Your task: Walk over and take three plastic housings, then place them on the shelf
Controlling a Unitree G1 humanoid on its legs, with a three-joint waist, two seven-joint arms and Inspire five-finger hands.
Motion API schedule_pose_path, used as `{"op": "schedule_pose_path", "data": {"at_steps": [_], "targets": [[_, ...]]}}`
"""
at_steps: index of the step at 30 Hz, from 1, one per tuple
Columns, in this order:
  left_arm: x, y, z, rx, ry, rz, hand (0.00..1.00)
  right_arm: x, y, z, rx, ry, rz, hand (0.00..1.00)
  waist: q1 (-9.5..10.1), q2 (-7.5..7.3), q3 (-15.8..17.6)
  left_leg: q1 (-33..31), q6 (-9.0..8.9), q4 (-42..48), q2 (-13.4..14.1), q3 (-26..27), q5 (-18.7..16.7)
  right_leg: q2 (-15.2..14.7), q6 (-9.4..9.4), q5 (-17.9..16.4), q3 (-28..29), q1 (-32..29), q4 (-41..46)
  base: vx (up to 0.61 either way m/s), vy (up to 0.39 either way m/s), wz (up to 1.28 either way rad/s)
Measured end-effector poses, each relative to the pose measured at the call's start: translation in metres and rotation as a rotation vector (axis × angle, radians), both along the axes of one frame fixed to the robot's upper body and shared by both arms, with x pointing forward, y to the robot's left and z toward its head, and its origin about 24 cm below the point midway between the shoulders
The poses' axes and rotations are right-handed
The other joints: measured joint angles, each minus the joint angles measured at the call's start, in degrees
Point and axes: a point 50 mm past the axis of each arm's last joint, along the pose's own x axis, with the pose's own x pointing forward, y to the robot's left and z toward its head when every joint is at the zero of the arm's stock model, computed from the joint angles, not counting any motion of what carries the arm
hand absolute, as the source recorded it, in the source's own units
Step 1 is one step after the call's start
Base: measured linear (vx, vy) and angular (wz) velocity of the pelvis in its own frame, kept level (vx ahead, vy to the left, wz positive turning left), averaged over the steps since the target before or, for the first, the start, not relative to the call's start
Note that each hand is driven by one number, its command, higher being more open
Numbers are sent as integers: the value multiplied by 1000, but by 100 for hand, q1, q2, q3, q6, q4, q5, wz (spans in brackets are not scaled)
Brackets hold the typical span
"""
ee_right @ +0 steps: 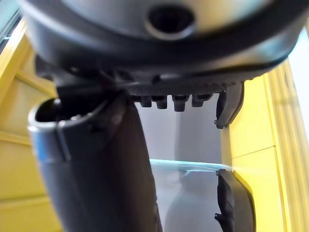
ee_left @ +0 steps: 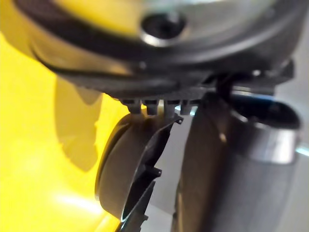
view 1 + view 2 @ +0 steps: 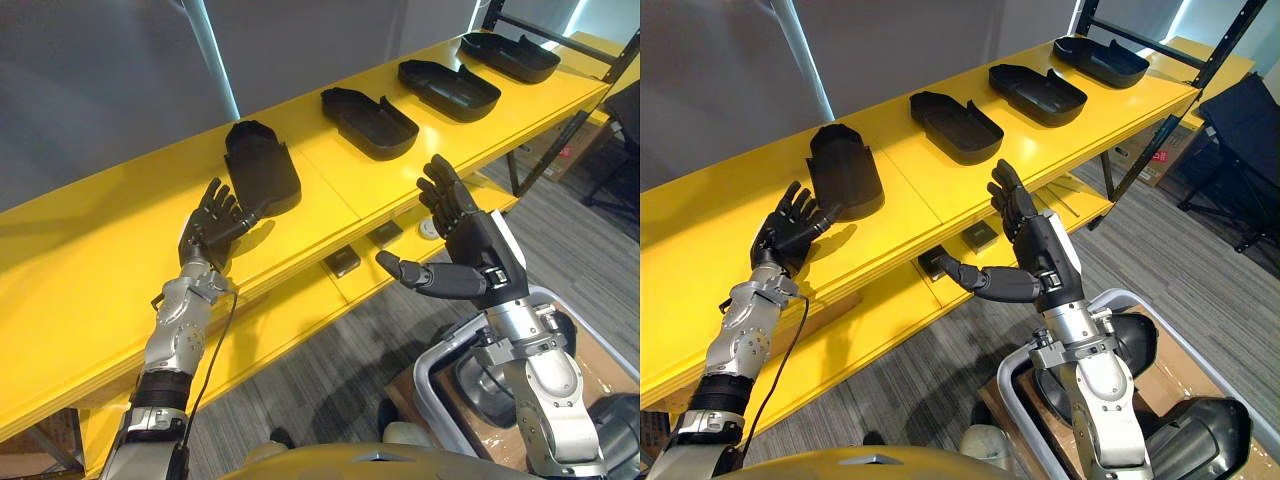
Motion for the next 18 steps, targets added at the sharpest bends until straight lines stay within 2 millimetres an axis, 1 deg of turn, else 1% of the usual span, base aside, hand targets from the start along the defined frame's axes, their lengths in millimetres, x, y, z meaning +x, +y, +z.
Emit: {"op": "schedule_pose_path", "data": {"at_steps": [4, 10, 13, 18], "targets": [[-1, -3, 1, -5, 1, -23, 100, 0, 0, 0, 2, 1, -3, 100, 5, 1, 0, 1, -3, -36, -4, -31, 37, 4, 0, 0, -29, 0, 0, -10, -11, 4], [-1, -11, 0, -35, 14, -67, 100, 1, 1, -2, 10, 8, -12, 100, 6, 8, 1, 107, -3, -322, -81, -72, 193, -9, 0, -1, -85, 23, -2, -18, -3, 5], [-2, -12, -1, -39, 12, -89, 100, 1, 1, -3, 11, 14, -14, 100, 3, 8, 1, 112, -7, -334, -83, -71, 193, -9, 1, -1, -85, 23, -3, 0, 0, 0], [-4, -16, -4, -81, 12, -117, 100, 2, -2, -11, 11, 50, -26, 100, 1, 21, 9, 159, -1, -423, -85, -53, 233, 10, 1, -1, -82, 23, -6, 0, 0, 0]]}}
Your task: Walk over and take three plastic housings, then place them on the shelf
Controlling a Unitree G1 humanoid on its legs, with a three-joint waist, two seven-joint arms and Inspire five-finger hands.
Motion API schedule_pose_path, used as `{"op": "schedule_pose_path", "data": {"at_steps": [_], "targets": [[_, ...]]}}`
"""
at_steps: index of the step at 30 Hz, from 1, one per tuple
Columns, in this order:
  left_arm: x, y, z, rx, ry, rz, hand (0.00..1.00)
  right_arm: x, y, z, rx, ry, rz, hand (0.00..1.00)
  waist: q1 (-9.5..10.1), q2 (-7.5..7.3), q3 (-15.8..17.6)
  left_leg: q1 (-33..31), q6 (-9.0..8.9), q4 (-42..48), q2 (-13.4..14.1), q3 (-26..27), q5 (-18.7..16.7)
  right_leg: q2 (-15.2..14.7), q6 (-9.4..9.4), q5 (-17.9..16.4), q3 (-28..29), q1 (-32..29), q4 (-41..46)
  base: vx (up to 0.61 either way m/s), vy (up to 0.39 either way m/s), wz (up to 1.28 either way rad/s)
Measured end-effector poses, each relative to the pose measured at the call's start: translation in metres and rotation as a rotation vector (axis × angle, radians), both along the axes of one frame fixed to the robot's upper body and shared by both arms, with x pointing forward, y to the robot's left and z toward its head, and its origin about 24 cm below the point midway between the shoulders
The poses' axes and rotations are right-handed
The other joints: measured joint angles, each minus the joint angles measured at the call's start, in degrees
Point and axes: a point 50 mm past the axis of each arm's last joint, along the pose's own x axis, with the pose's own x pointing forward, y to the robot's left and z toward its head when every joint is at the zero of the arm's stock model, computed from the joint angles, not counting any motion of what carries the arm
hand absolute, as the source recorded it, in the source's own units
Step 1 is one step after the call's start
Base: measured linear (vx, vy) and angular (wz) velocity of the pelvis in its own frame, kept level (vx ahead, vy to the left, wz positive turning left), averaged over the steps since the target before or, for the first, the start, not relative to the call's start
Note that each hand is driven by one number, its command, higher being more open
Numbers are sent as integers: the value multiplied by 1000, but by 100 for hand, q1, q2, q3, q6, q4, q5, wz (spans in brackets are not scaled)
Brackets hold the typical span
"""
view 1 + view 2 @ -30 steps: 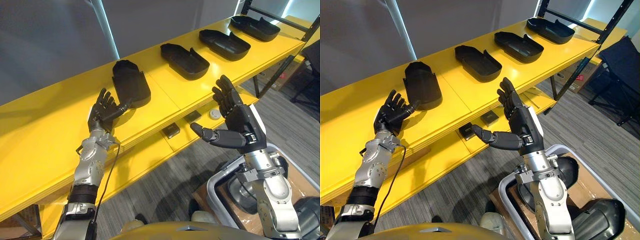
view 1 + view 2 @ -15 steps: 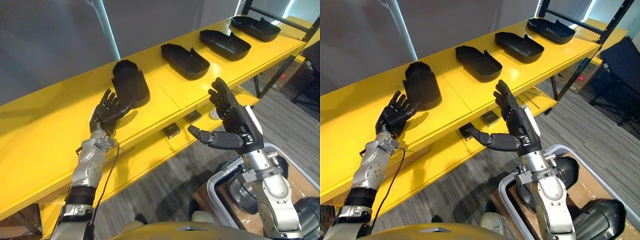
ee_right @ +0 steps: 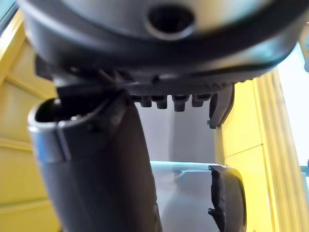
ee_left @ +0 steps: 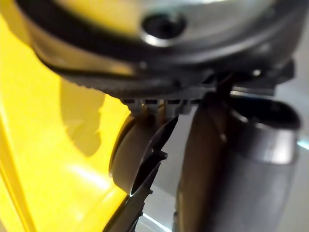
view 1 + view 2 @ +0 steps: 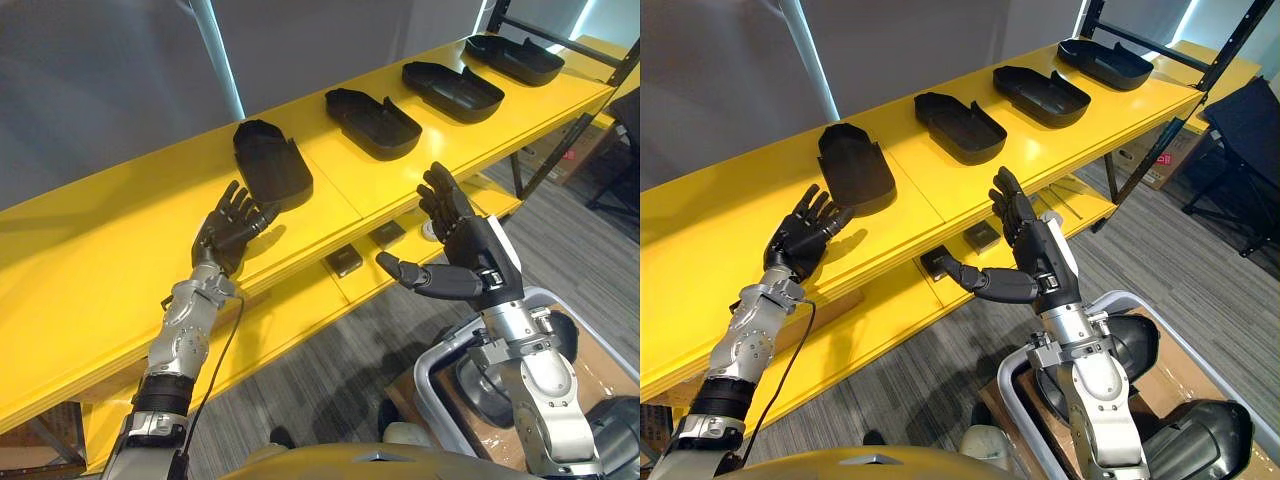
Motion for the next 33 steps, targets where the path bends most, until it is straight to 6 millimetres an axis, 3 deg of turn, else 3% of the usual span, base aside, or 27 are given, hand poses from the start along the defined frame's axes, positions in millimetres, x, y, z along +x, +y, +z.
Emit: {"op": "schedule_pose_path", "data": {"at_steps": [12, 16, 18, 21, 23, 28, 33], "targets": [[-1, -2, -2, -33, 9, -2, 100, 0, 4, -2, 4, 7, 19, 100, -1, 11, 5, 15, 0, -4, 0, 34, -2, 1, 1, 1, 21, 0, 0, 0, 0, 0], [-1, 4, -2, 24, 40, 89, 100, 0, 4, -3, 5, 13, 17, 100, -6, 13, 6, 23, -1, -10, 0, 46, -2, 6, 1, 1, 34, 0, -4, 0, 0, 0], [-3, 11, 0, 143, 57, 208, 100, 0, 4, -3, 8, 14, 14, 100, -44, 14, 7, 28, 1, -29, 0, 46, 6, 12, 3, 2, 35, 0, -15, 0, 0, 0], [-20, 36, 7, 269, 67, 502, 100, -4, 5, -8, 49, 33, -27, 100, -132, 14, 6, 39, 26, -150, 3, 12, 106, 47, 12, 8, -4, 12, -88, 15, -13, 5], [-46, 46, 17, 318, 33, 687, 100, -10, 4, -17, 102, 67, -101, 100, -78, 15, 7, 46, -16, -165, 22, -88, 145, 78, 11, 7, -71, 86, -127, 51, -20, 18], [-84, 34, 45, 351, -144, 729, 100, -11, 1, -21, 93, 80, -202, 100, 211, 8, -4, 139, -14, -162, -13, -373, 144, 67, 12, 4, -356, 394, -253, 38, -3, 30], [-96, 24, 64, 354, -296, 658, 100, -6, -5, -28, 179, 94, -328, 100, 339, 9, -10, 289, 35, -161, -111, -546, 175, -8, 59, -33, -511, 651, -291, -8, 23, 18]]}}
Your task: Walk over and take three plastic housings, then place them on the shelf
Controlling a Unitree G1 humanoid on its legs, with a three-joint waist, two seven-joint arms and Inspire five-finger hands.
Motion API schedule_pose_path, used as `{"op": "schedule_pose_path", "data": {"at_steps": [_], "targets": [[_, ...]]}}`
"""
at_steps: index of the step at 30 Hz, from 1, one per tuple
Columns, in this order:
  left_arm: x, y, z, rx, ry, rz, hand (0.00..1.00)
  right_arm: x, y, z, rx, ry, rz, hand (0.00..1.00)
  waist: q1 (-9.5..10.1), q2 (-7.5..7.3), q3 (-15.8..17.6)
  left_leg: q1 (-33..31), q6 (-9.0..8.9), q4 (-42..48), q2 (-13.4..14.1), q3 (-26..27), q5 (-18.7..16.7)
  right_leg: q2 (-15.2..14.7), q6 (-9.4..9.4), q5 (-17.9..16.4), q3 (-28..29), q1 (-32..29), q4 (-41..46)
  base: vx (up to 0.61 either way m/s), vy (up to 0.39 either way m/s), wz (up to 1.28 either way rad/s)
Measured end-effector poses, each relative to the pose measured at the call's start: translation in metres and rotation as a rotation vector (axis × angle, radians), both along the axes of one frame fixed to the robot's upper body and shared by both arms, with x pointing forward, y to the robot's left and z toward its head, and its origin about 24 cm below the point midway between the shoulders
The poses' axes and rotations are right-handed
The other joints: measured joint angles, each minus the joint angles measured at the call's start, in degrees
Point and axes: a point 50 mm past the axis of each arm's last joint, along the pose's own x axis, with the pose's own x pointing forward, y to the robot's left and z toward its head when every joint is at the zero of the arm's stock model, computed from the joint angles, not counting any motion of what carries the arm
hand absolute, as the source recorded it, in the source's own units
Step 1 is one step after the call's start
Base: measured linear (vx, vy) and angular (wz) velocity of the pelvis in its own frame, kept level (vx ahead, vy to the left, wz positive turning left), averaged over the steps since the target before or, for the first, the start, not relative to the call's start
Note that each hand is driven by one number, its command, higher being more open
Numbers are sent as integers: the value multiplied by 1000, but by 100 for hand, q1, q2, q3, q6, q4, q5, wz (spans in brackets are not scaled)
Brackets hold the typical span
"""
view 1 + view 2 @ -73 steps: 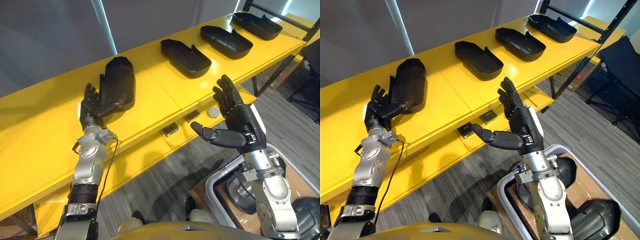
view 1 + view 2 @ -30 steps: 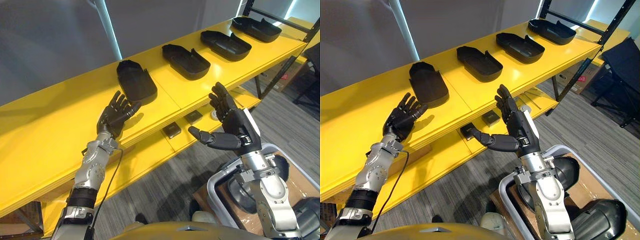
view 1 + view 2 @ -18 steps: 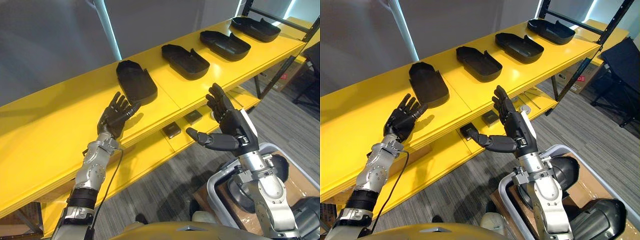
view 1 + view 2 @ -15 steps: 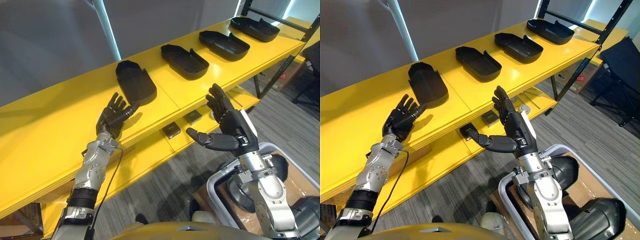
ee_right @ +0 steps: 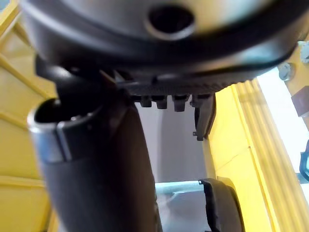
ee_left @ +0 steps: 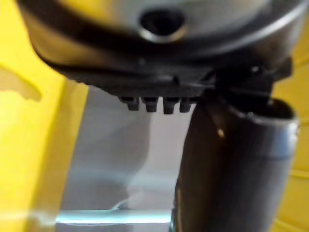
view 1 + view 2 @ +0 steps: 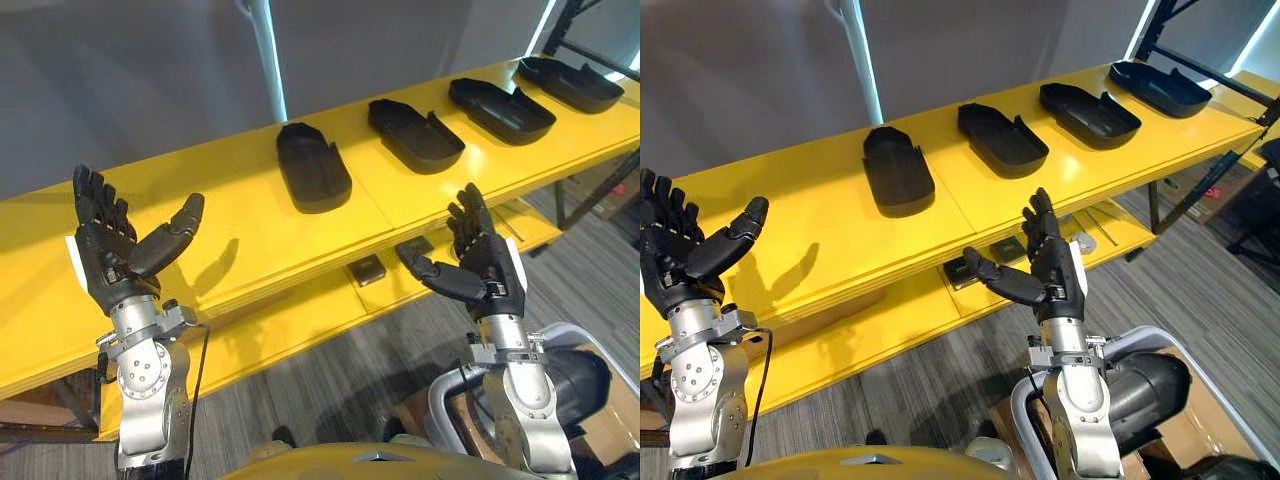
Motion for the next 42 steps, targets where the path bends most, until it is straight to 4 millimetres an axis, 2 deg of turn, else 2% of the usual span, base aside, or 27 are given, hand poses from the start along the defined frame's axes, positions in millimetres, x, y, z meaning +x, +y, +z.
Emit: {"op": "schedule_pose_path", "data": {"at_steps": [5, 9, 13, 15, 17, 18, 19, 20, 21, 23, 25, 27, 29, 30, 32, 34, 36, 38, 39, 40, 41, 42], "targets": [[-16, -23, 5, 11, -38, -142, 100, -9, 2, -11, 110, 40, -132, 100, -6, -66, -88, 97, 18, -8, 8, 107, -54, -8, 9, -73, 48, 29, -6, -30, 14, -10], [-21, -37, -3, -9, -13, -242, 100, -13, 5, -15, 107, 64, -139, 100, 1, -110, -160, 151, -28, -7, 26, 392, -87, 52, 16, -71, 320, -146, -24, -27, 6, -38], [-21, -45, -2, -67, -51, -274, 100, -16, 2, -16, 29, 73, -155, 100, -67, -267, -328, 154, -119, 19, 118, 792, -149, 213, -34, 53, 743, -387, -123, 29, -23, -59], [-22, -43, 0, -86, -72, -234, 100, -19, -1, -13, 5, 60, -161, 100, -101, -331, -355, 150, -177, 207, 194, 963, -278, 294, -57, 133, 984, -471, -119, 60, -36, -69], [-21, -41, 1, -107, -89, -180, 100, -22, -7, -7, -17, 38, -162, 100, -103, -359, -317, 53, -187, 764, 287, 849, -645, 367, -108, 181, 1258, -480, -113, 66, -31, -81], [-20, -37, 4, -122, -103, -135, 100, -23, -14, -1, -40, 8, -151, 100, -88, -318, -288, -182, 56, 1595, 421, 290, -1122, 477, -133, 192, 1543, -482, -92, 40, -21, -94], [-20, -35, 5, -124, -111, -109, 100, -22, -16, 1, -33, -7, -141, 100, -62, -307, -265, -288, 223, 1961, 483, -66, -1268, 532, -148, 185, 1694, -486, -65, 28, -17, -135], [-22, -26, 7, -128, -128, -38, 100, -19, -16, 6, -23, -38, -101, 100, 5, -285, -222, -562, 546, 2750, 537, -873, -1486, 641, -238, 133, 2010, -493, 24, 31, 8, -144], [-26, -17, 9, -128, -138, 35, 100, -14, -15, 13, -25, -83, -52, 100, 30, -227, -160, -852, 681, 3529, 506, -1694, -1569, 772, -295, 89, 2325, -560, 124, 10, 32, -150], [-31, -4, 10, -124, -151, 122, 100, -10, -9, 28, -54, -159, 19, 100, 155, -120, -101, -1131, 655, 4269, 388, -2531, -1587, 966, -336, 45, 2696, -732, 231, -54, 110, -136], [-34, 1, 15, -117, -186, 156, 100, -8, 3, 44, -62, -244, 88, 100, 197, -79, -97, -1209, 642, 4284, 325, -2670, -1594, 947, -340, 42, 2684, -922, 187, -62, 128, -93], [-30, -2, 20, -125, -224, 141, 100, -10, 15, 58, -55, -318, 139, 100, 192, -111, -80, -1197, 589, 4050, 315, -2548, -1623, 846, -352, 71, 2526, -1077, 210, -43, 99, -15], [-26, -9, 22, -141, -252, 110, 100, -9, 27, 68, -53, -367, 208, 100, 179, -94, -74, -1039, 389, 3748, 350, -2407, -1736, 787, -262, 239, 2340, -1140, 325, -27, 78, 20], [-26, -10, 23, -143, -270, 104, 100, -8, 28, 68, -49, -372, 216, 100, 204, -93, -73, -1050, 376, 3728, 365, -2380, -1743, 788, -259, 241, 2330, -1171, 358, -14, 71, 7], [-23, -17, 33, -148, -367, 60, 100, -6, 29, 69, -39, -377, 212, 100, 301, -77, -39, -1192, 238, 3794, 415, -2392, -1831, 796, -213, 158, 2178, -1486, 832, -18, 63, 10], [-19, -26, 43, -148, -447, 5, 100, -6, 27, 67, -20, -366, 184, 100, 286, -68, 147, -1160, 99, 3954, 407, -2414, -1923, 801, -211, -18, 2079, -1715, 1555, -73, 50, 12], [-17, -38, 58, -130, -529, -87, 100, -10, 23, 61, 20, -339, 146, 100, 229, -67, 387, -990, 105, 4084, 389, -2403, -2198, 799, -192, -107, 2068, -1775, 2099, -148, 90, -4], [-19, -47, 71, -89, -597, -178, 100, -17, 19, 53, 57, -302, 119, 100, 160, -83, 427, -740, 101, 3917, 381, -2187, -2693, 784, -118, -140, 2080, -1817, 2216, -185, 127, -37], [-21, -48, 74, -65, -609, -192, 100, -20, 20, 50, 80, -289, 135, 100, 151, -123, 450, -647, 62, 3824, 367, -1955, -2885, 723, -19, -101, 2026, -1842, 2148, -302, 159, -72], [-22, -47, 76, -48, -614, -194, 100, -21, 22, 48, 97, -285, 157, 100, 155, -224, 507, -616, 54, 3765, 321, -1767, -2928, 614, 168, 69, 2023, -1836, 1887, -459, 135, -104], [-23, -43, 74, -47, -597, -167, 100, -20, 29, 48, 104, -289, 208, 100, 153, -182, 546, -605, 167, 3598, 333, -1424, -2714, 419, 41, 178, 1683, -1757, 1734, -464, 116, -108], [-22, -40, 73, -50, -589, -147, 100, -19, 35, 50, 110, -298, 246, 100, 163, -197, 529, -554, 201, 3384, 341, -1249, -2527, 271, -229, -27, 1307, -1776, 2165, -379, 73, -91]]}}
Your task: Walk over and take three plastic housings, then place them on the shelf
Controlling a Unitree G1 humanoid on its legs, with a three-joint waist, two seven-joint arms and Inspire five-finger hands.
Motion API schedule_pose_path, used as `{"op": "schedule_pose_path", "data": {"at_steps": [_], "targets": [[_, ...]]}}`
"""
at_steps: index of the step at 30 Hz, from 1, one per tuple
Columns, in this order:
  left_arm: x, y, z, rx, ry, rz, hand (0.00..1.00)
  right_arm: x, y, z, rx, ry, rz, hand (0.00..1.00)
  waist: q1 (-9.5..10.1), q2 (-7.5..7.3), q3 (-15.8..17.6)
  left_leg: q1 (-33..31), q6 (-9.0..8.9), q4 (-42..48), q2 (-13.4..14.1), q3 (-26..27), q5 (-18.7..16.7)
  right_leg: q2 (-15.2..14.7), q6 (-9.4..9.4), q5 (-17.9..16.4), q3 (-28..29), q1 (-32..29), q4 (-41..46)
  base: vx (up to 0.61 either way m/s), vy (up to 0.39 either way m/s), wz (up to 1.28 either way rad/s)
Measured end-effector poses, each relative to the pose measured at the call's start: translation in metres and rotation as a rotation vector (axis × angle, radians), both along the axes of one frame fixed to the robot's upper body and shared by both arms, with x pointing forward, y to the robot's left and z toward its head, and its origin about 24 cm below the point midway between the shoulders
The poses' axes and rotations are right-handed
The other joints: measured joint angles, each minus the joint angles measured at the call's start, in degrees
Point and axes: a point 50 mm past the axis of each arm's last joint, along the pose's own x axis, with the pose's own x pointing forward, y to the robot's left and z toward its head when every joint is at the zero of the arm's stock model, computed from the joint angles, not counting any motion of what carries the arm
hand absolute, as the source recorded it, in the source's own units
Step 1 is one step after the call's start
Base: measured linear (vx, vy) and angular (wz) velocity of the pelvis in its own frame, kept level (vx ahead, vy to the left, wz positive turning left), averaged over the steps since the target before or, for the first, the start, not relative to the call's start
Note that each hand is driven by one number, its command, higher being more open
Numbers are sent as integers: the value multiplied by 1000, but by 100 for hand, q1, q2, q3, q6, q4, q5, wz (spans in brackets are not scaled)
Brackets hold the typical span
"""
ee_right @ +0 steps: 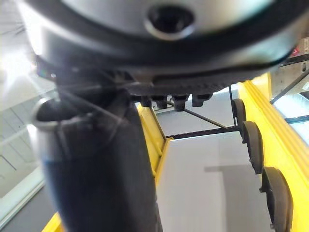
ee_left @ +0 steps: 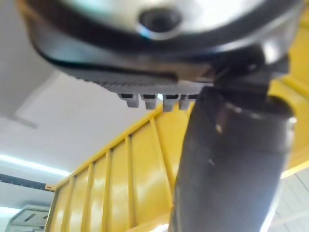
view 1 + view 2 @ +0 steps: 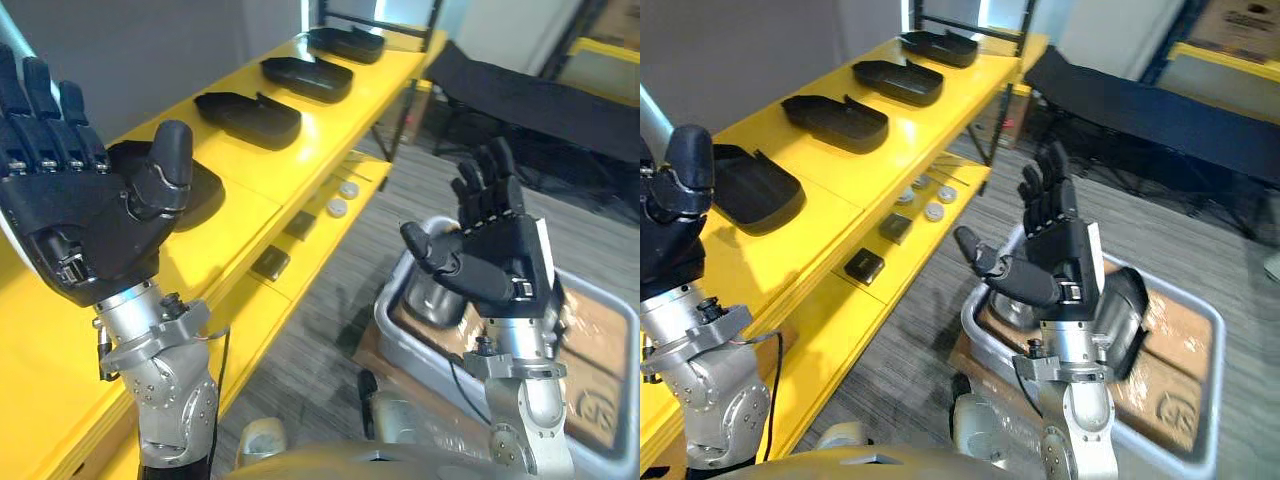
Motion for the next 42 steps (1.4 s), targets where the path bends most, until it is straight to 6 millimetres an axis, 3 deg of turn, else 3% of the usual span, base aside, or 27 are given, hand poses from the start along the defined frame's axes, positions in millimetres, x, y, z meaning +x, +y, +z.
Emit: {"op": "schedule_pose_path", "data": {"at_steps": [3, 4, 6, 7, 8, 9, 10, 11, 12, 13, 14, 15, 17, 18, 19, 20, 21, 22, 24, 26, 28, 31, 33, 36, 38, 42], "targets": [[1, 10, -3, 6, 32, 57, 100, 12, 19, 9, -8, -67, 90, 100, 37, 23, -81, 27, -13, -678, 132, 285, 615, -479, -291, -537, -731, 100, 1073, -265, -27, -66], [4, 14, -9, 4, 66, 77, 100, 23, 28, 10, -15, -86, 120, 100, 119, 48, -118, 3, -61, -966, 261, 425, 899, -772, -421, -648, -990, 276, 1435, -228, -185, -73], [9, 20, -19, -2, 145, 96, 100, 41, 40, 3, -50, -65, 115, 100, 283, -18, -177, -26, -174, -1322, 396, 648, 1268, -1294, -443, -662, -1152, 610, 1697, -246, -283, -78], [10, 25, -28, -14, 203, 109, 100, 51, 48, -5, -73, -26, 113, 100, 401, -120, -238, -57, -283, -1470, 457, 823, 1497, -1657, -430, -621, -1139, 806, 1720, -196, -385, -86], [7, 30, -37, -19, 260, 131, 100, 56, 55, -14, -87, 22, 112, 100, 473, -279, -337, -174, -392, -1505, 488, 958, 1654, -1988, -445, -203, -1148, 944, 1567, -183, -418, -88], [5, 32, -40, -24, 281, 144, 100, 56, 59, -18, -79, 48, 114, 100, 498, -428, -432, -263, -464, -1473, 479, 1002, 1697, -2058, -450, 116, -1120, 967, 1327, -186, -454, -92], [3, 32, -52, -59, 336, 146, 100, 54, 58, -28, -81, 111, 97, 100, 604, -276, -469, -330, -424, -1547, 567, 878, 1752, -1790, -384, -75, -1236, 911, 1032, -147, -337, -110], [0, 30, -65, -112, 388, 128, 100, 53, 53, -38, -95, 176, 72, 100, 635, -46, -562, -276, -439, -1844, 481, 669, 1730, -1426, -222, 27, -1123, 971, 340, -119, -247, -109], [-1, 29, -66, -123, 394, 120, 100, 52, 50, -42, -91, 198, 57, 100, 623, 81, -631, -263, -406, -1960, 553, 706, 1864, -1277, -33, -15, -1035, 1104, 2, -31, -176, -107], [-1, 32, -64, -117, 379, 114, 100, 52, 47, -45, -79, 228, 32, 100, 577, 13, -571, -272, -521, -1882, 690, 803, 1976, -1218, 243, -395, -1052, 1114, -125, -49, -233, -88], [-3, 34, -65, -140, 379, 118, 100, 47, 46, -52, -84, 261, 38, 100, 509, -69, -559, -268, -526, -1711, 785, 968, 1972, -1142, 549, -604, -1287, 1265, -439, -72, -300, -85], [-4, 35, -67, -155, 382, 124, 100, 45, 44, -55, -91, 274, 43, 100, 472, -60, -552, -259, -529, -1631, 898, 1011, 1975, -1034, 615, -642, -1395, 1362, -642, -113, -334, -82], [-6, 33, -73, -229, 387, 103, 100, 33, 31, -68, -111, 334, 40, 100, 358, 71, -482, -201, -510, -1471, 1373, 1087, 2054, -513, 644, -736, -1463, 1623, -1339, -119, -374, -74], [-5, 32, -75, -249, 389, 90, 100, 30, 27, -72, -115, 352, 32, 100, 291, 129, -440, -210, -436, -1464, 1484, 1072, 2113, -383, 600, -707, -1439, 1639, -1398, -162, -330, -46], [-5, 32, -77, -265, 398, 81, 100, 23, 19, -80, -102, 401, 13, 100, 165, 129, -392, -226, -221, -1463, 1567, 1031, 2322, -250, 471, -663, -1348, 1626, -1454, -143, -240, -29], [-6, 32, -78, -268, 404, 83, 100, 20, 14, -83, -94, 427, -1, 100, 120, 104, -380, -219, -117, -1463, 1570, 974, 2430, -216, 414, -636, -1272, 1616, -1491, -108, -156, -58], [-9, 32, -81, -266, 422, 84, 100, 15, 4, -89, -88, 467, -38, 100, 111, 14, -333, -204, -131, -1413, 1425, 611, 2402, -209, 293, -621, -1057, 1554, -1587, -92, -80, -77], [-10, 32, -83, -262, 433, 81, 100, 13, -4, -91, -76, 489, -65, 100, 125, 15, -332, -202, -140, -1368, 1258, 353, 2220, -225, 226, -549, -890, 1475, -1667, -102, -30, -102], [-11, 29, -85, -248, 432, 34, 100, 14, -20, -91, -67, 507, -135, 100, 152, 79, -323, -233, -78, -1321, 699, -110, 1487, -219, 154, -306, -583, 1305, -1968, -93, 42, -85], [-7, 20, -85, -221, 435, -36, 100, 21, -27, -91, -69, 507, -163, 100, 161, 175, -363, -224, -63, -1595, 445, -341, 1069, -243, 270, -55, -495, 1094, -2095, -65, 102, -47], [2, 9, -89, -196, 470, -117, 100, 42, -29, -99, -69, 536, -191, 100, 201, 39, -281, -257, -284, -1665, 268, -199, 1144, -400, 424, 189, -460, 969, -2195, -58, 124, -34], [25, -9, -109, -40, 646, -252, 100, 70, -36, -110, -80, 610, -255, 100, 354, -11, -197, -362, -325, -1576, 68, -176, 1165, -598, 495, 467, -722, 914, -2291, -64, 124, -8], [34, -16, -120, 91, 757, -310, 100, 88, -42, -106, -78, 606, -302, 100, 380, -7, -94, -519, -341, -1497, -49, -229, 1153, -725, 529, 545, -945, 886, -2338, -70, 91, 16], [43, -18, -128, 240, 850, -342, 100, 118, -61, -79, -111, 531, -385, 100, 424, -71, 162, -944, -348, -1278, -131, -410, 1147, -801, 532, 742, -1167, 754, -2499, -88, 39, 28], [51, -15, -134, 270, 897, -353, 100, 144, -82, -48, -116, 460, -471, 100, 523, -82, 417, -1275, -350, -1077, -133, -560, 1148, -804, 519, 810, -1274, 605, -2500, -91, -19, 22], [57, -16, -144, 265, 957, -378, 100, 172, -113, 1, -117, 373, -549, 100, 733, -4, 796, -1650, -362, -837, -145, -769, 1161, -803, 496, 933, -1446, 463, -2502, -106, -9, 22]]}}
